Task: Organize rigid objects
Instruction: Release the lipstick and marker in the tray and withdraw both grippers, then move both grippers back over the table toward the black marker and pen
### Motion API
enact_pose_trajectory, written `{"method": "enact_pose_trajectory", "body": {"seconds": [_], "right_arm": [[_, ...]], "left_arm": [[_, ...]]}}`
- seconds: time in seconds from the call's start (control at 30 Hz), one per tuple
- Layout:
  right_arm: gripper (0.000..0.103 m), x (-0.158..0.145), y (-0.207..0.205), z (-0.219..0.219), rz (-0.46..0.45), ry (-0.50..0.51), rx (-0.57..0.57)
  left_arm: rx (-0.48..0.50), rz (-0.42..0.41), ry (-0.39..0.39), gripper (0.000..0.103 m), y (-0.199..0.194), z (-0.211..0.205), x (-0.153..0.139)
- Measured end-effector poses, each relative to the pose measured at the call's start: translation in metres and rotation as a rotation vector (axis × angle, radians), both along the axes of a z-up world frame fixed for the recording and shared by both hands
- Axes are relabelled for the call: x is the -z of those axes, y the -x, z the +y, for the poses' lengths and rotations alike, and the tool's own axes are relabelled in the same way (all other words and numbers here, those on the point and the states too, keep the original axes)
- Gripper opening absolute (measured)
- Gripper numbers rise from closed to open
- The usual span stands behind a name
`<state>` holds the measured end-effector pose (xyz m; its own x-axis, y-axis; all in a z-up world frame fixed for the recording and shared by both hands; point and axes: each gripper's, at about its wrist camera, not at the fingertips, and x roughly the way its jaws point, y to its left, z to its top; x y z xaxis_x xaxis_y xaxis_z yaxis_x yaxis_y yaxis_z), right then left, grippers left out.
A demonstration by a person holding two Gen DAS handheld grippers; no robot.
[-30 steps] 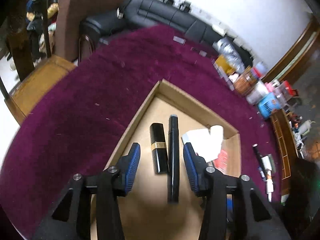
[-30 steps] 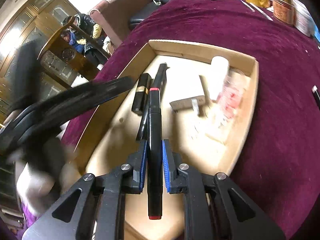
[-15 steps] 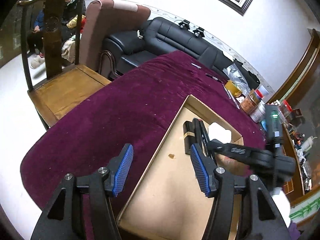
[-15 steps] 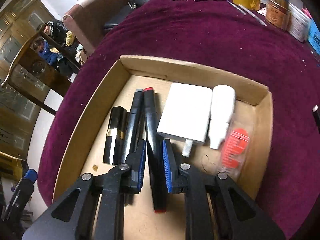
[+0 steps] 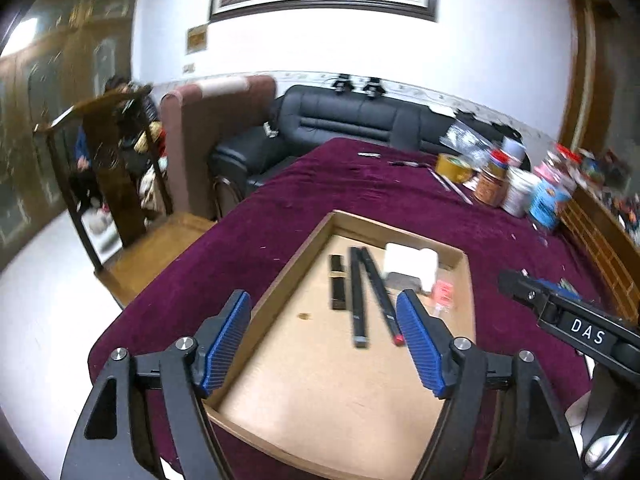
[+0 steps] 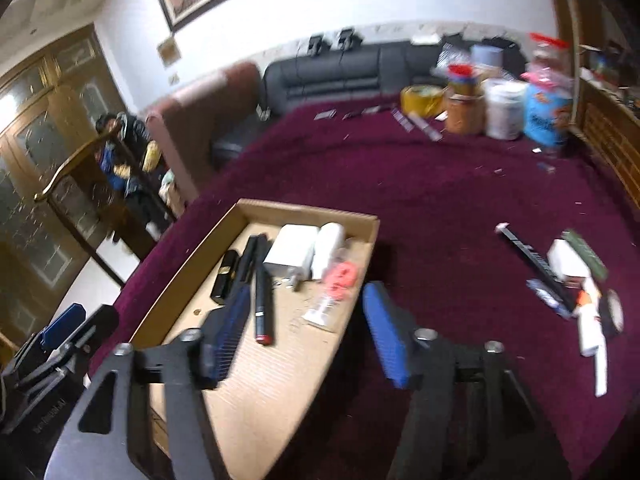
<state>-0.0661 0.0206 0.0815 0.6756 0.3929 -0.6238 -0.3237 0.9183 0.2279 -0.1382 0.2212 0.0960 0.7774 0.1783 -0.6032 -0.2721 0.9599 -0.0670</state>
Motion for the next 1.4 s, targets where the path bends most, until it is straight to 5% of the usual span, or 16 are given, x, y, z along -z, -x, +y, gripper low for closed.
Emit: {"method": "enact_pose_trajectory", "body": {"seconds": [0.1,0.27,0.43,1.4], "right_arm": [[0.073,0.005,0.006,-0.028,-0.005,-0.025,0.079],[0.073,0.033,0.005,-0.080,0.110,-0.112,0.234],[0.072,0.043,0.018,-0.112,0.090,-0.055,0.355],[0.072,0.064,0.009,-0.189,0.086,-0.069,0.430]], "left_arm": [[0.042,0.007,-0.050,0.071,0.001,-0.026,-0.003],[0.081,0.015,-0.100,0.071,0.004,-0.055,-0.010],[0.118,0.012,-0.134,0.071,0.003,-0.084,-0.015],[0.264,0.171,-0.170,0.072,-0.012,-0.163,0.022]]}}
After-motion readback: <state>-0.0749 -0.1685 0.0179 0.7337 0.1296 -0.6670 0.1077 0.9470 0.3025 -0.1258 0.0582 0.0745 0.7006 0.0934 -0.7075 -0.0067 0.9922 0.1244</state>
